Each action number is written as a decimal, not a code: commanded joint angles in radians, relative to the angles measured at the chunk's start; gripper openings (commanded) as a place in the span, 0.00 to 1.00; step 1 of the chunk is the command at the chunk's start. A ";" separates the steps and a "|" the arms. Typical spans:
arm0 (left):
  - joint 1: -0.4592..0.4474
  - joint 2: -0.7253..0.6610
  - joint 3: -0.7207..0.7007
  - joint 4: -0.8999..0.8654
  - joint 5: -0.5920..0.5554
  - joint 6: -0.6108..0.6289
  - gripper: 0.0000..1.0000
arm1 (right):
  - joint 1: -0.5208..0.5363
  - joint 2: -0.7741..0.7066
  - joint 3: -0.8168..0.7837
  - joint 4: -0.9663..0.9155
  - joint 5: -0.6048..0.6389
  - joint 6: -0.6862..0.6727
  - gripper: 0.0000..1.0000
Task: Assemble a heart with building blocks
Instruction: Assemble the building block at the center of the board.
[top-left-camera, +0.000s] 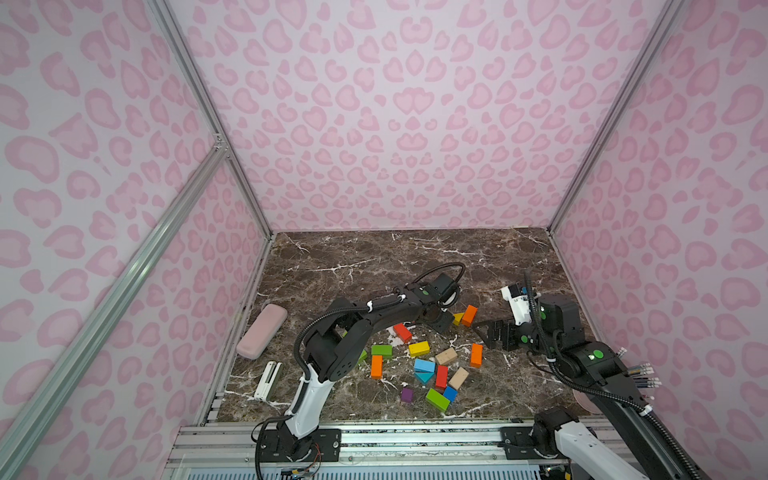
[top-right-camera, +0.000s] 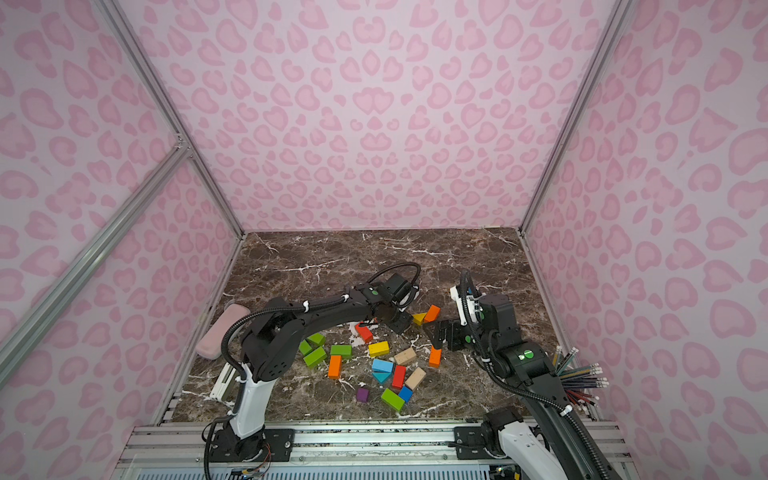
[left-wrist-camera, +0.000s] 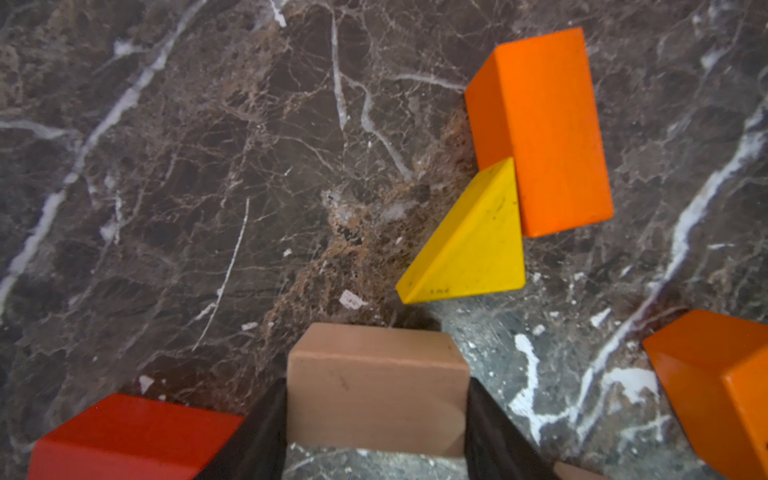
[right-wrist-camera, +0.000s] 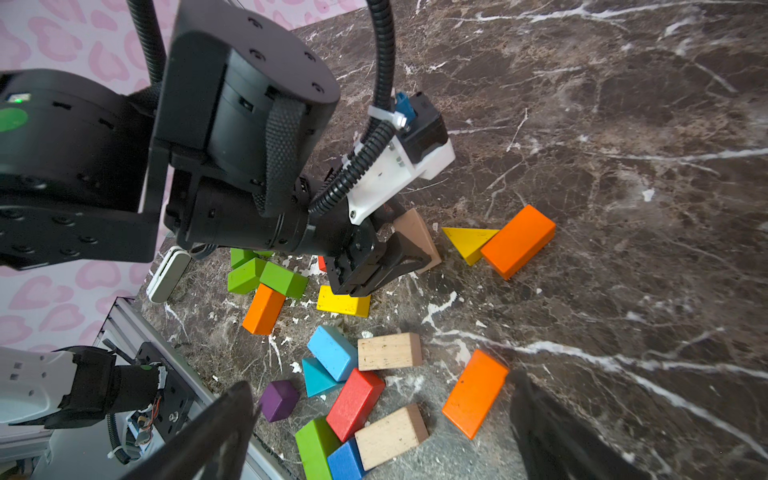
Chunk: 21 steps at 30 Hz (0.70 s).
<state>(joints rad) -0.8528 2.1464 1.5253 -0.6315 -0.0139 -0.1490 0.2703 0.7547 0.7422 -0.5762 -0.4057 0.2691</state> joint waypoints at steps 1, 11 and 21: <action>0.000 0.018 0.011 0.026 -0.016 -0.029 0.44 | 0.000 -0.006 -0.002 0.015 0.005 -0.004 0.99; -0.004 0.058 0.059 0.017 -0.053 -0.003 0.44 | 0.000 -0.008 -0.004 0.019 0.008 -0.001 0.99; -0.006 0.069 0.063 0.010 -0.062 0.007 0.48 | 0.000 -0.013 -0.005 0.022 0.008 0.000 0.99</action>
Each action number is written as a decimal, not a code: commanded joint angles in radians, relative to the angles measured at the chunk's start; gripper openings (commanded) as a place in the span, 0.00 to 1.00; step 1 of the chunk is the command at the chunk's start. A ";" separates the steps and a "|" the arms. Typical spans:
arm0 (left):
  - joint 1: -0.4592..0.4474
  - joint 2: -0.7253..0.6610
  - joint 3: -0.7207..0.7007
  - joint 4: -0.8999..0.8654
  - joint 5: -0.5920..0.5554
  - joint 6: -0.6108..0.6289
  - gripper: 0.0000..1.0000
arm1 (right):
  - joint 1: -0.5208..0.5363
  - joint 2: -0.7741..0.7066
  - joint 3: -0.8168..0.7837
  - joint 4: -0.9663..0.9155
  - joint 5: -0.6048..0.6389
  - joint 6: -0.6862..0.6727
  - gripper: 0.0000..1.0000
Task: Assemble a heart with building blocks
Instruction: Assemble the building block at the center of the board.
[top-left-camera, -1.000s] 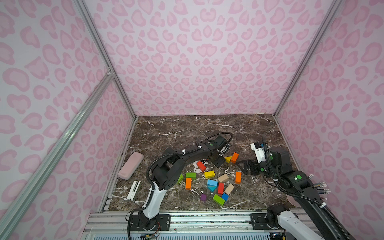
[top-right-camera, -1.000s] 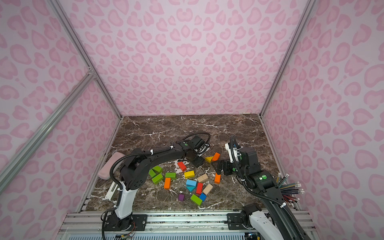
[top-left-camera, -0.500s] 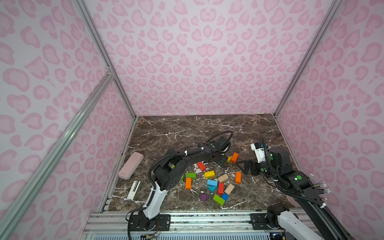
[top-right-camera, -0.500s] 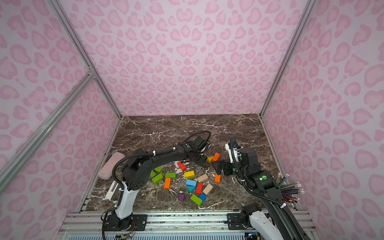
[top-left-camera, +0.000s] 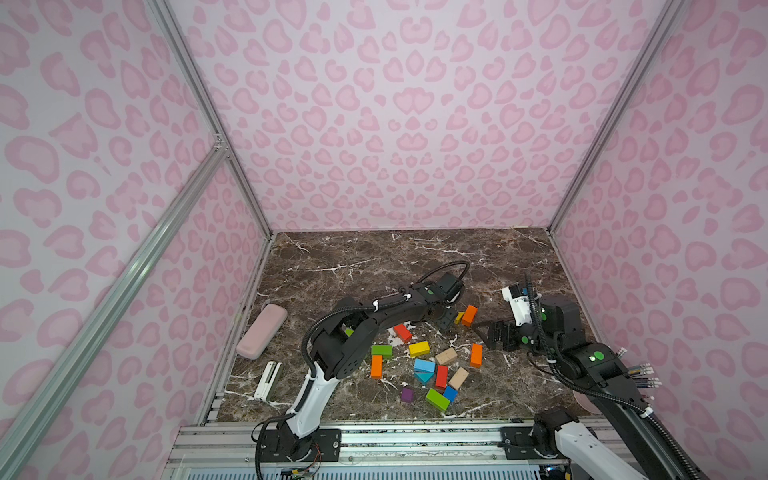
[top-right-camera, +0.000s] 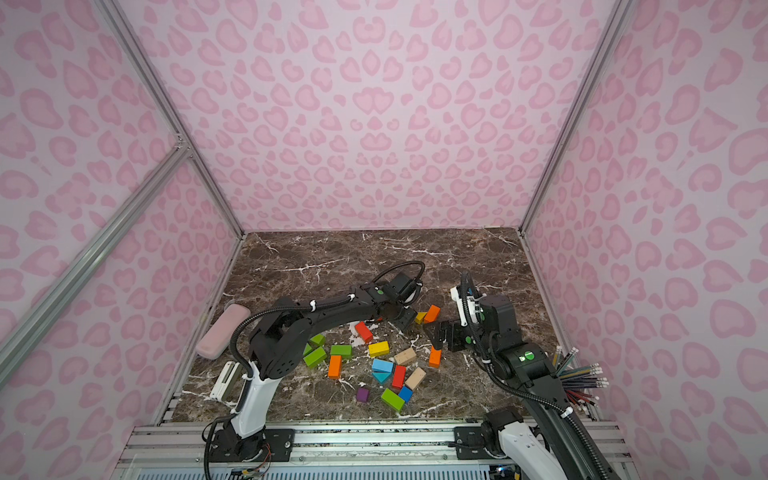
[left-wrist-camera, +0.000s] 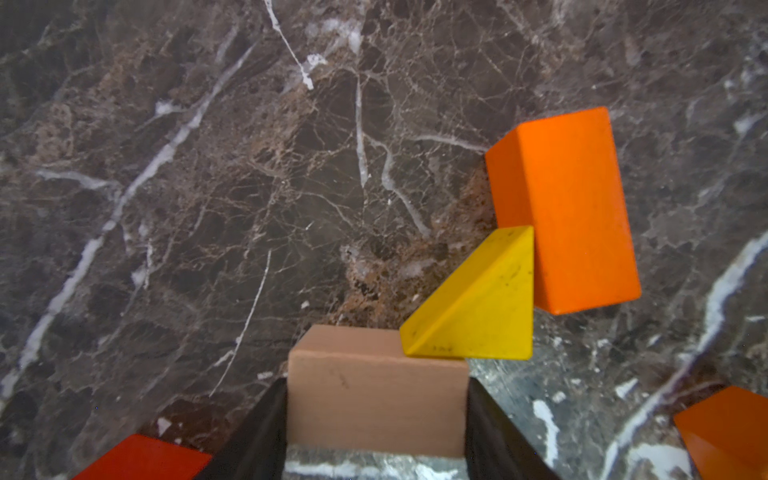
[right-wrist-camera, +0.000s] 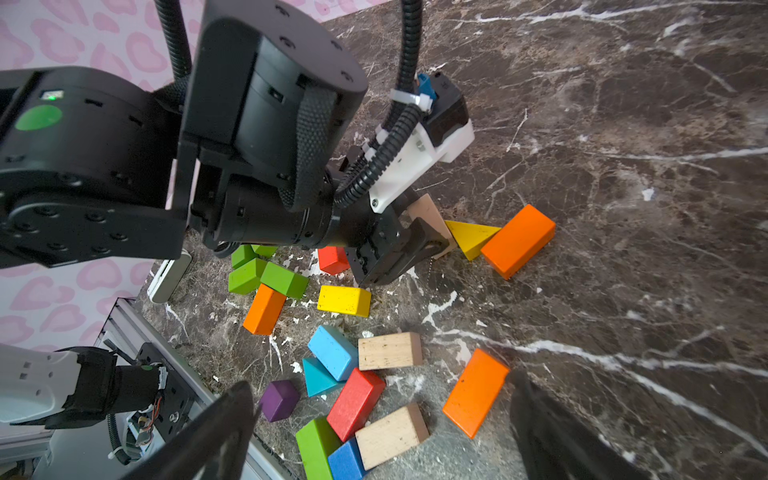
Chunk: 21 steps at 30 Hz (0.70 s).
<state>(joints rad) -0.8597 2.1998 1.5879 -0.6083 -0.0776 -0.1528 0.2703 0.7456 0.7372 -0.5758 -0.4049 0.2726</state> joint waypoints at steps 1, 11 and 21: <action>0.001 0.015 0.001 -0.015 -0.001 0.011 0.49 | 0.000 -0.004 -0.002 0.022 0.009 -0.003 0.99; 0.000 0.002 0.002 -0.021 -0.005 0.022 0.63 | 0.000 -0.009 -0.002 0.022 0.006 -0.003 0.99; -0.001 -0.098 -0.036 -0.033 -0.008 0.016 0.88 | 0.000 -0.016 -0.003 0.027 0.001 -0.003 0.99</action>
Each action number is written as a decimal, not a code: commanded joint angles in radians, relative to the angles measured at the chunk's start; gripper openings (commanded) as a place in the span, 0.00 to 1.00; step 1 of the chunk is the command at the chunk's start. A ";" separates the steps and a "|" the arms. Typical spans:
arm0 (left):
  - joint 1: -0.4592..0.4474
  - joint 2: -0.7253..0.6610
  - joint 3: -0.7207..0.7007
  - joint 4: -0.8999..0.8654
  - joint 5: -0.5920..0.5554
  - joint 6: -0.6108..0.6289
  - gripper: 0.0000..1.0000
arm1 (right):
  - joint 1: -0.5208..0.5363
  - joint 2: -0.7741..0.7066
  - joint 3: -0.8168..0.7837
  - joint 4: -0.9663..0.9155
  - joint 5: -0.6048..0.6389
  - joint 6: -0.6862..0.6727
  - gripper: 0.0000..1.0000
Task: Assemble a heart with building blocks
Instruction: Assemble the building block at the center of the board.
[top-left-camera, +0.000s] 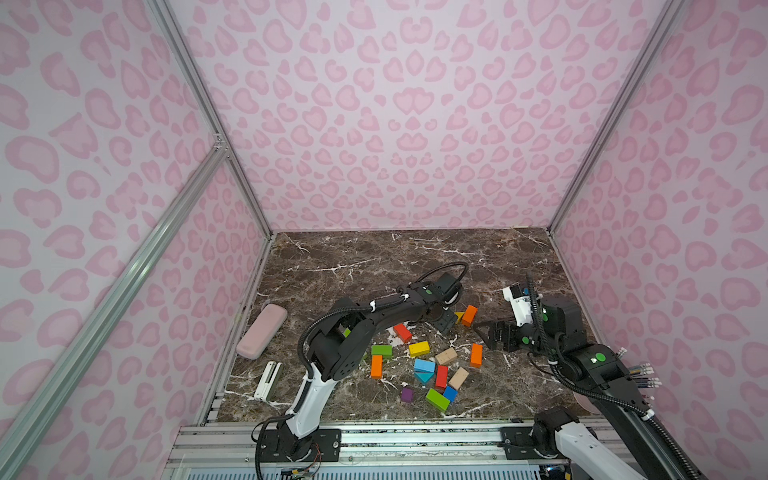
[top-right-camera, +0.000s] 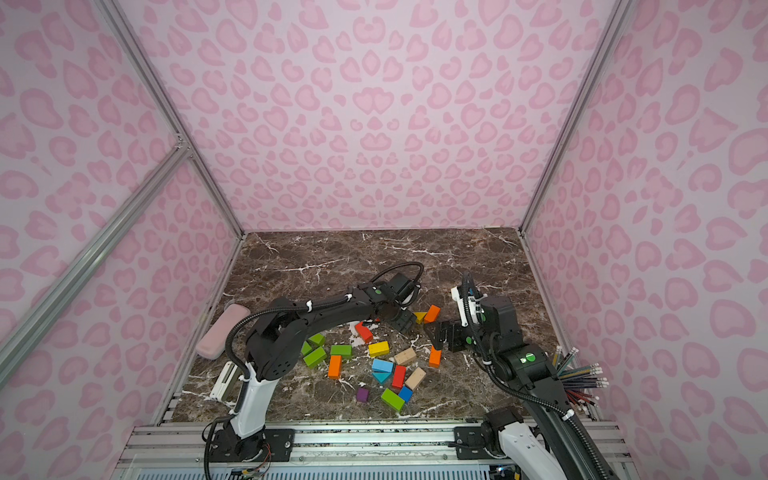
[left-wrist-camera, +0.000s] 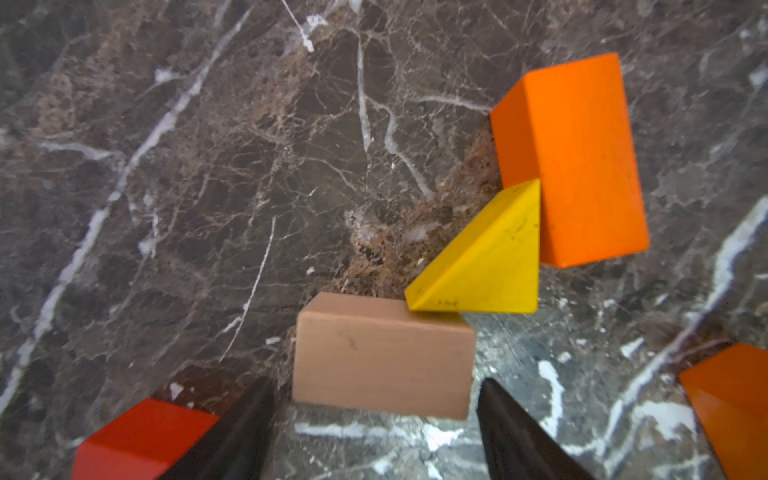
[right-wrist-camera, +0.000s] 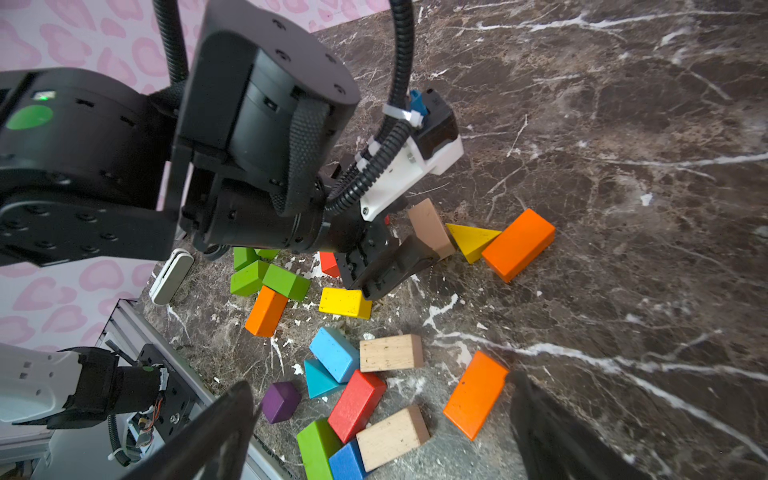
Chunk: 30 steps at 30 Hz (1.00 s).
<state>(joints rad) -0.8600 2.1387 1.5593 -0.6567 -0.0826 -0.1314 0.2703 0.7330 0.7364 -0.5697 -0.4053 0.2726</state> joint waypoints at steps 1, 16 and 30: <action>0.000 -0.054 -0.013 0.018 0.003 -0.009 0.90 | 0.000 -0.005 -0.003 0.021 0.002 -0.003 0.99; 0.088 -0.121 -0.050 -0.071 -0.026 -0.224 0.98 | 0.001 -0.010 0.002 0.017 -0.004 -0.002 0.99; 0.157 -0.036 -0.025 -0.025 -0.004 -0.330 0.84 | -0.001 -0.010 0.002 0.017 -0.003 -0.003 0.99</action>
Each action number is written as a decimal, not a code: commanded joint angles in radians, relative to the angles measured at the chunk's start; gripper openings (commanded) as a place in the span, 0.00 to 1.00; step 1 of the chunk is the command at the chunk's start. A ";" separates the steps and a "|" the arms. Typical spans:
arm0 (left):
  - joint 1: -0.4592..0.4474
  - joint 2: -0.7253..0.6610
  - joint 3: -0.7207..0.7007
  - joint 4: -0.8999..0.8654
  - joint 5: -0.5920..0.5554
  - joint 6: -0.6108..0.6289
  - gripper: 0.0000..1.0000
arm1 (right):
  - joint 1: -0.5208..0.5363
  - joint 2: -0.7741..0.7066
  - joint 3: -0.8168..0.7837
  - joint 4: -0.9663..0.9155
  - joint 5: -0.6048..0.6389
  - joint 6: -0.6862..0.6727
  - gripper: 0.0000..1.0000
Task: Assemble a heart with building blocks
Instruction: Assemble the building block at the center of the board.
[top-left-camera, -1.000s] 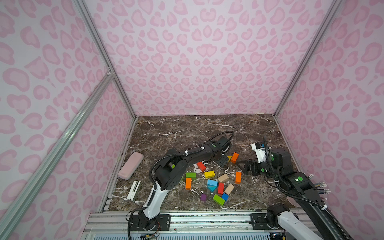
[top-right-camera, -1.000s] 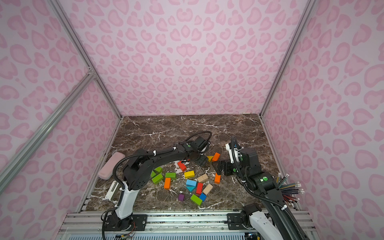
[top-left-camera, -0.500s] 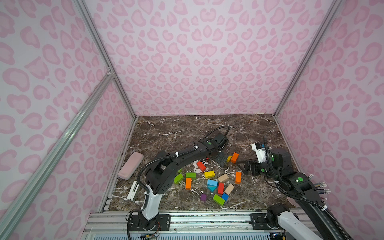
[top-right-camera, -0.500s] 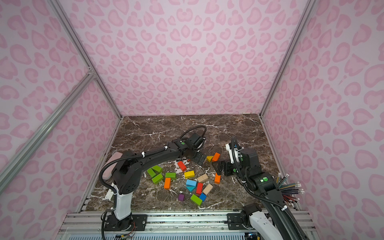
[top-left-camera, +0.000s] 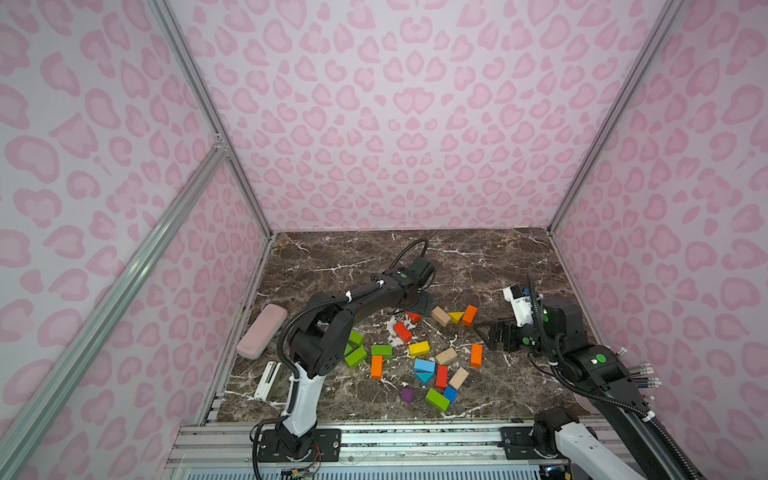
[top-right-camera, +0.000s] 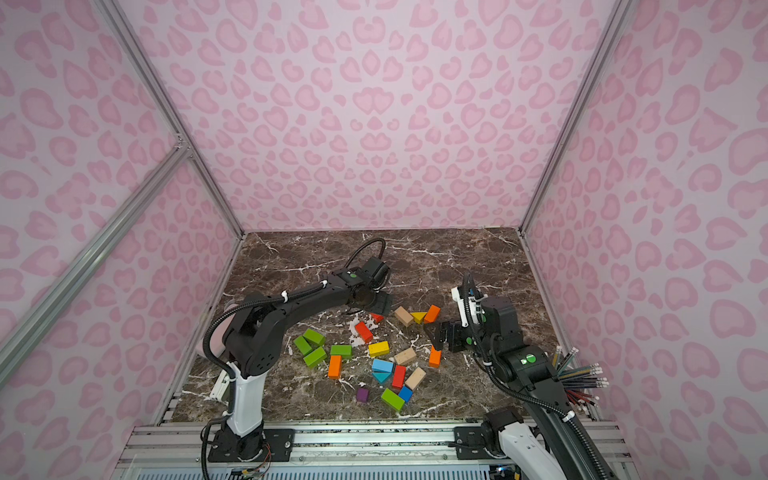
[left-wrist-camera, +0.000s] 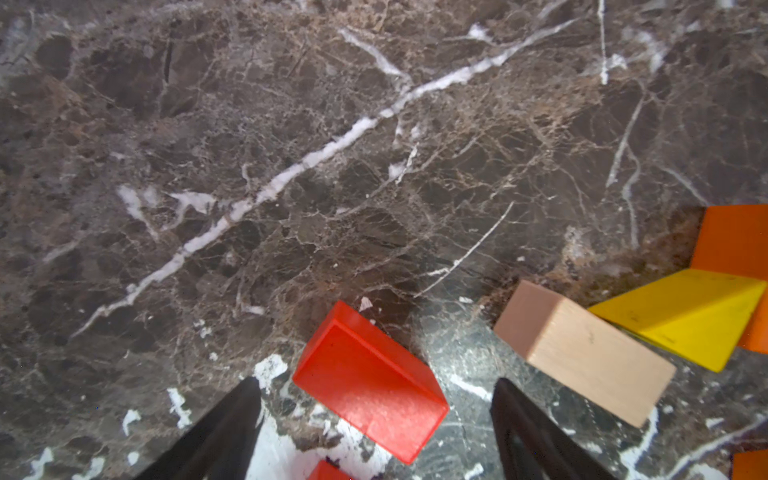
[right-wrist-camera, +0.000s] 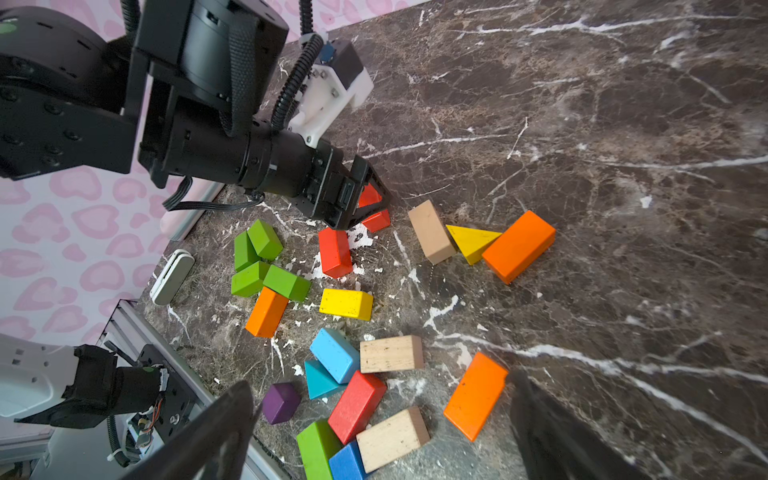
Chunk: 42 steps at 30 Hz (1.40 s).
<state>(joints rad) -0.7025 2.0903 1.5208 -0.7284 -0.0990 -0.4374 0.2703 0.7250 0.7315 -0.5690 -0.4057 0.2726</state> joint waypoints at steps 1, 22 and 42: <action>0.002 0.017 0.014 0.050 0.012 -0.023 0.80 | 0.001 -0.002 0.006 0.018 -0.002 -0.003 0.99; -0.006 0.016 -0.044 0.050 -0.015 0.011 0.43 | 0.000 -0.011 -0.002 0.022 0.007 0.002 0.99; -0.057 -0.068 -0.157 0.125 0.075 0.359 0.24 | 0.000 -0.016 -0.005 0.026 0.008 0.005 0.99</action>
<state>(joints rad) -0.7506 2.0335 1.3632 -0.6582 -0.0734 -0.1658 0.2703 0.7116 0.7246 -0.5682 -0.4042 0.2729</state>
